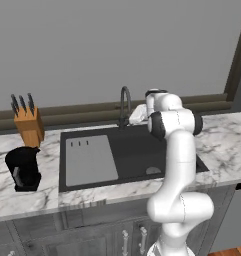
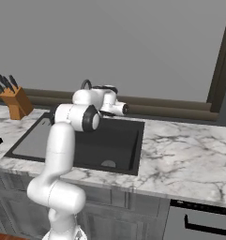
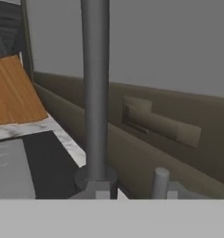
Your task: Turn on the sink faucet and place the jug under the water for a few seconds to fill it up.
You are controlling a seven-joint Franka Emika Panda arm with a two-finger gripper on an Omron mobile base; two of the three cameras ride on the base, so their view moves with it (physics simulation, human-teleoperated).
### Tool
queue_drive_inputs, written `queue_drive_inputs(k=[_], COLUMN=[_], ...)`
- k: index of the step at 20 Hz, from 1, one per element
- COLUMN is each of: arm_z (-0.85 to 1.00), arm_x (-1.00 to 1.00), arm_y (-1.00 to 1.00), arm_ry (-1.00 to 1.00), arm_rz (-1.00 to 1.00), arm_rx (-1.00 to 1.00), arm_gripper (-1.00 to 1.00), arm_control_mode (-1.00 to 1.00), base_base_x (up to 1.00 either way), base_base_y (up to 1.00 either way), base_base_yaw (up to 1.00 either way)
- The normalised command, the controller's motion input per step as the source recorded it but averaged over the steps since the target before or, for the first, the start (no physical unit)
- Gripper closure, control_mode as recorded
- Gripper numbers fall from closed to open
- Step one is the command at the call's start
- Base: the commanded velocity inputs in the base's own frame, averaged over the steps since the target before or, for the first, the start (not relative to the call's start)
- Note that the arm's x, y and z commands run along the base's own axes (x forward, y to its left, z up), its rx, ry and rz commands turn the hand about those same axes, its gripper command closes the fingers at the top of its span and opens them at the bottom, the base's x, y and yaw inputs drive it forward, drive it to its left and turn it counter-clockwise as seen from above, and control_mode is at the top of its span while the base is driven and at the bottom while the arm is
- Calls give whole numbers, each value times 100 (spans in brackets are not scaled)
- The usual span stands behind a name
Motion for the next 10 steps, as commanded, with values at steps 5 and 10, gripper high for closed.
queue_drive_inputs(k=[5,10], arm_z=[-8,-28], arm_x=[32,33], arm_y=[-27,-67], arm_ry=[8,7], arm_rz=[-20,-21], arm_rx=[5,10], arm_gripper=[100,100], arm_control_mode=[-100,-100], base_base_x=[0,0], base_base_y=[0,0], base_base_yaw=[0,0])
